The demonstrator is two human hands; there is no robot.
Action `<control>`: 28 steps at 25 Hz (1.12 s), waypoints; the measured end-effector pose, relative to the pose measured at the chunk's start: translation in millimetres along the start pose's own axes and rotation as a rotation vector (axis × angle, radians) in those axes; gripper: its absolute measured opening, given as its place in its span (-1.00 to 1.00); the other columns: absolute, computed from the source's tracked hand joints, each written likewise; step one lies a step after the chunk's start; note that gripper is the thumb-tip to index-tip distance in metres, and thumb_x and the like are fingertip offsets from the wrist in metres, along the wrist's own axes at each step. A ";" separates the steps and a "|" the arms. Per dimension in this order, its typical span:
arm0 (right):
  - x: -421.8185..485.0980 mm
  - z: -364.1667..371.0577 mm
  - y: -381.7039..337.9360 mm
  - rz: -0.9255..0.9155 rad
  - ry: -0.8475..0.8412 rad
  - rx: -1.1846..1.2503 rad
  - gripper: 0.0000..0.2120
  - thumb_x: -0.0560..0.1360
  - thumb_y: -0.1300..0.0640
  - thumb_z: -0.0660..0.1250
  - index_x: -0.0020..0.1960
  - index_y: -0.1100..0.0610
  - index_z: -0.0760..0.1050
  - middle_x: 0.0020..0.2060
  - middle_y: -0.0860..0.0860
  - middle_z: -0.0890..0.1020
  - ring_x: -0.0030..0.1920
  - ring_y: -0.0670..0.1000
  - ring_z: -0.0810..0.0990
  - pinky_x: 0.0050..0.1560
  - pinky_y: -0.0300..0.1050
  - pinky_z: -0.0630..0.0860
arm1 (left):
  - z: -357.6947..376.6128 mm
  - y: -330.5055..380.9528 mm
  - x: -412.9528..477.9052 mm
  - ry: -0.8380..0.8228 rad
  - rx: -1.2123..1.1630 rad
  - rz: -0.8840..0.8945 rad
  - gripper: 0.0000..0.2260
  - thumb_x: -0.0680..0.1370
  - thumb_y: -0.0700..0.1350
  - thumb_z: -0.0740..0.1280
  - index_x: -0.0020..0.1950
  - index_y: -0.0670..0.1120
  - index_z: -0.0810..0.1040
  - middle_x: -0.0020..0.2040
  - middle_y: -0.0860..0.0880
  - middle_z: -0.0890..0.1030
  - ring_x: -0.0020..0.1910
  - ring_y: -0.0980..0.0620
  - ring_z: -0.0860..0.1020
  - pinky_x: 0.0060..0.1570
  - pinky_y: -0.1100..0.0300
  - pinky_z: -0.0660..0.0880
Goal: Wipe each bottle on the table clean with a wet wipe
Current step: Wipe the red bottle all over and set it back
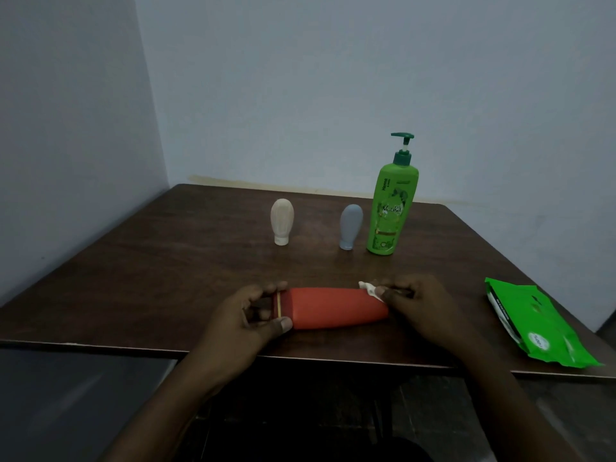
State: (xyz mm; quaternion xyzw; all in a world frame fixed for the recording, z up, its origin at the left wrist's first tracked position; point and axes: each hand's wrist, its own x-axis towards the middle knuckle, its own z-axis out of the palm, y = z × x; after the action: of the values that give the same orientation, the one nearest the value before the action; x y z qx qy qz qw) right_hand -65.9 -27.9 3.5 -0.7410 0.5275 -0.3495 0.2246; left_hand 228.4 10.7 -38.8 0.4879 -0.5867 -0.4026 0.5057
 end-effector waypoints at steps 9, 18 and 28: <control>6.3 -20.6 18.2 0.066 -0.340 0.158 -0.70 0.40 0.16 0.54 0.10 -0.02 0.61 0.06 -0.02 0.66 -0.01 0.04 0.63 0.06 0.00 0.56 | -2.1 -4.4 7.0 -0.006 -0.021 -0.058 -0.62 0.52 -0.31 0.49 0.27 0.01 0.65 0.12 0.02 0.75 0.09 0.06 0.71 0.18 0.16 0.62; 22.6 -2.4 -12.2 -0.058 -0.432 -0.016 -0.63 0.33 0.00 0.60 0.06 -0.07 0.52 0.01 -0.08 0.59 0.00 -0.05 0.55 -0.02 -0.12 0.50 | -6.5 -7.6 7.5 -0.055 0.003 -0.030 -0.56 0.49 -0.31 0.53 0.33 -0.02 0.62 0.21 0.03 0.72 0.22 0.01 0.67 0.28 0.13 0.56; 4.9 -33.4 15.6 -0.218 -0.311 -0.176 -0.80 0.43 -0.06 0.49 0.05 -0.24 0.64 0.12 -0.18 0.52 0.23 -0.08 0.47 0.25 0.06 0.45 | -4.1 -2.4 4.4 -0.028 -0.022 -0.048 -0.61 0.52 -0.33 0.48 0.31 -0.05 0.62 0.15 0.00 0.74 0.12 0.07 0.70 0.09 0.30 0.60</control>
State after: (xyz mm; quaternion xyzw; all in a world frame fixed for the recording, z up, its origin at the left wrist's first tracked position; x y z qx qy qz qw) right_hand -100.0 -36.6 15.7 -0.8556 0.4316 -0.2058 0.1982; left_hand 232.8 6.0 -39.5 0.4904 -0.5776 -0.4277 0.4929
